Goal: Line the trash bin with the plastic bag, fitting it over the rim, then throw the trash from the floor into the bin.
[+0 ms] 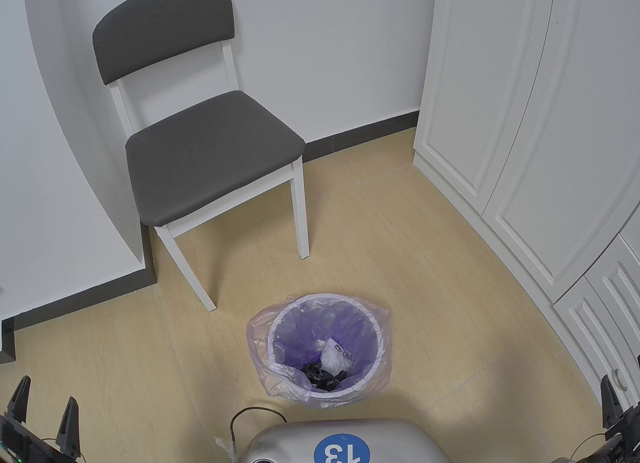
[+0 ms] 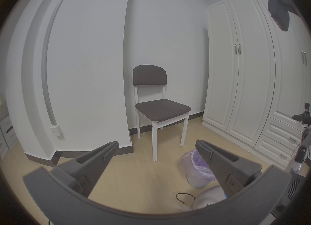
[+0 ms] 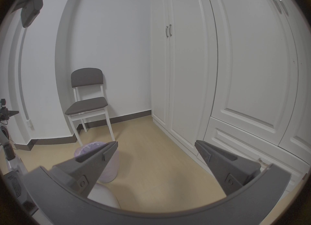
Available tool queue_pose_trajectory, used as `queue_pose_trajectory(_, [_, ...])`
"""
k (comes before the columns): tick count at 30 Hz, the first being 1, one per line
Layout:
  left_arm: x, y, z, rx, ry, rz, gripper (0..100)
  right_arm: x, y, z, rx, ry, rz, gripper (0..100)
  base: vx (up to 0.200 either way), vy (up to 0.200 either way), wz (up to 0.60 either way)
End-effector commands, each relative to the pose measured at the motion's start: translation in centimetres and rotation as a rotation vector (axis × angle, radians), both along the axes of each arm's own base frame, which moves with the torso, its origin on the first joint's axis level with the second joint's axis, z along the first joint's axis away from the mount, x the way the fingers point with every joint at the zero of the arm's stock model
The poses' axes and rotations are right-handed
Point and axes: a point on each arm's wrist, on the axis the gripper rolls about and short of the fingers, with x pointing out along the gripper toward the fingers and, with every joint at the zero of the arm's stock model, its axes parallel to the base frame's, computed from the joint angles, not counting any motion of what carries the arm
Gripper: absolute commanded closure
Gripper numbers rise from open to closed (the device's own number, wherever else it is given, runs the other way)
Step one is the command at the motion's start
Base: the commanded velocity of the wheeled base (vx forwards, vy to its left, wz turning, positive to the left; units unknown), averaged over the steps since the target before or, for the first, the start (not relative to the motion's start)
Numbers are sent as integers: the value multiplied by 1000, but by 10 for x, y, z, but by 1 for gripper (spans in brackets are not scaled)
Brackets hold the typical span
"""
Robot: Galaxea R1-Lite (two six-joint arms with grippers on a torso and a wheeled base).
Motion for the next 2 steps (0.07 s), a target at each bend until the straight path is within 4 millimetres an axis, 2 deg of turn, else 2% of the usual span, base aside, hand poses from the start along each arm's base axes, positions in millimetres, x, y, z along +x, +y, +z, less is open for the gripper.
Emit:
queue_pose_trajectory(1, [0,0,-5,7,7,-4,0,0,0,-5,0,4,3,0,0,0,0])
queue_pose_trajectory(2, [0,0,-5,5,7,-5,0,0,0,-5,5,4,4,0,0,0,0])
